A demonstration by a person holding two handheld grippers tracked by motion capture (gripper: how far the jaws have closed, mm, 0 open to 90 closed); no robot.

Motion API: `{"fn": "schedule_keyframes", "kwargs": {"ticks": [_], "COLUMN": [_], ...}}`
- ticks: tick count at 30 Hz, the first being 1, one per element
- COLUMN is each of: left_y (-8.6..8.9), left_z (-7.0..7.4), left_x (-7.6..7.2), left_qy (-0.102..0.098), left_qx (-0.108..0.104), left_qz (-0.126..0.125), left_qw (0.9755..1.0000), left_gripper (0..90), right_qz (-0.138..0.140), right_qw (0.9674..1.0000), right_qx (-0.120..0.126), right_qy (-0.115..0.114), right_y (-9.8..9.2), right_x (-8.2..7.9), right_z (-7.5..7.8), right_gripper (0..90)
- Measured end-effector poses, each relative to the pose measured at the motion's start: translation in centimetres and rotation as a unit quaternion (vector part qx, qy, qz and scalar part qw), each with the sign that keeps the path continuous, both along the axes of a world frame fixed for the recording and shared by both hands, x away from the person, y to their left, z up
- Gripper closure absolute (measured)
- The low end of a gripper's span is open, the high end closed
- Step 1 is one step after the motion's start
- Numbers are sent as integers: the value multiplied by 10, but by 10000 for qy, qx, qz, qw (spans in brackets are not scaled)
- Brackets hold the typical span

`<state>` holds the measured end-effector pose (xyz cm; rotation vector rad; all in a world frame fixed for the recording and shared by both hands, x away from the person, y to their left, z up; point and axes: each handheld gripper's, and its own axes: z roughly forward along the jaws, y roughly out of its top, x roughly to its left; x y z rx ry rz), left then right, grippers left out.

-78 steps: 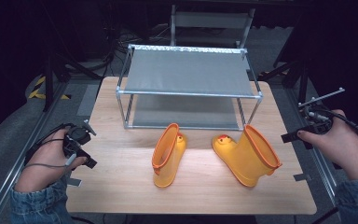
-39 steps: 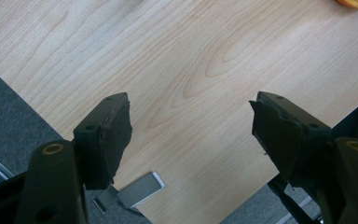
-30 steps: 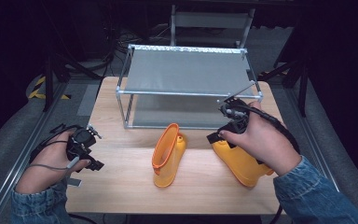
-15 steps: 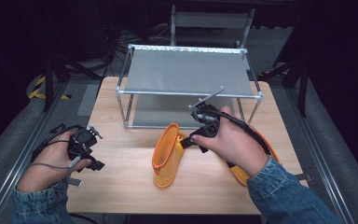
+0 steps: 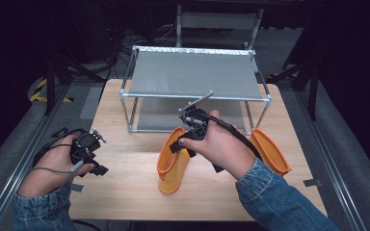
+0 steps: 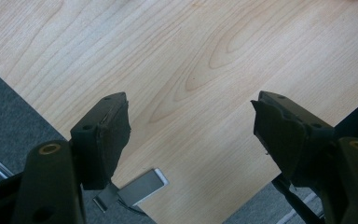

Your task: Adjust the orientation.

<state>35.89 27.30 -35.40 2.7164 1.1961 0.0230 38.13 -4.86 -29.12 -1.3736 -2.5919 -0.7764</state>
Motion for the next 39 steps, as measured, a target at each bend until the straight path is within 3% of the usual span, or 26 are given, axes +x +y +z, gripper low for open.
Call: {"fn": "schedule_keyframes", "kwargs": {"ticks": [2, 5, 8, 15, 20, 28, 31, 35, 39], "left_y": [1, 2, 4, 11, 7, 6, 5, 2, -1], "left_z": [0, 0, -3, -8, -7, -8, -7, -7, -8], "left_x": [-1, -1, 0, 1, 2, 2, 3, 3, 5], "left_qy": [-9, 1, 6, 55, 48, 59, 2, 50, 86], "left_qx": [-45, -33, 9, 27, 15, 46, 73, 73, 77], "left_qz": [20, 41, -47, 148, 67, 72, 15, 44, -4], "left_qw": [10000, 10000, 10000, 9999, 10000, 9999, 10000, 10000, 9999], "left_gripper": [279, 279, 279, 278, 278, 279, 278, 278, 278], "right_qz": [59, 77, 77, -44, -135, -237, -386, -695, -796], "right_qw": [9998, 9997, 9989, 9974, 9987, 9985, 9971, 9957, 9952], "right_qx": [-172, -231, -452, -716, -428, -460, -651, -605, -529], "right_qy": [16, 28, -8, 94, 249, 189, 72, 131, 230], "right_y": [6, 9, 10, 6, 2, -6, -16, -41, -55], "right_x": [0, 1, 1, 8, 15, 8, 3, 2, 1], "right_z": [-6, -9, -7, -3, -4, 1, 5, 4, 2], "right_gripper": [428, 456, 602, 858, 869, 869, 868, 868, 867]}}
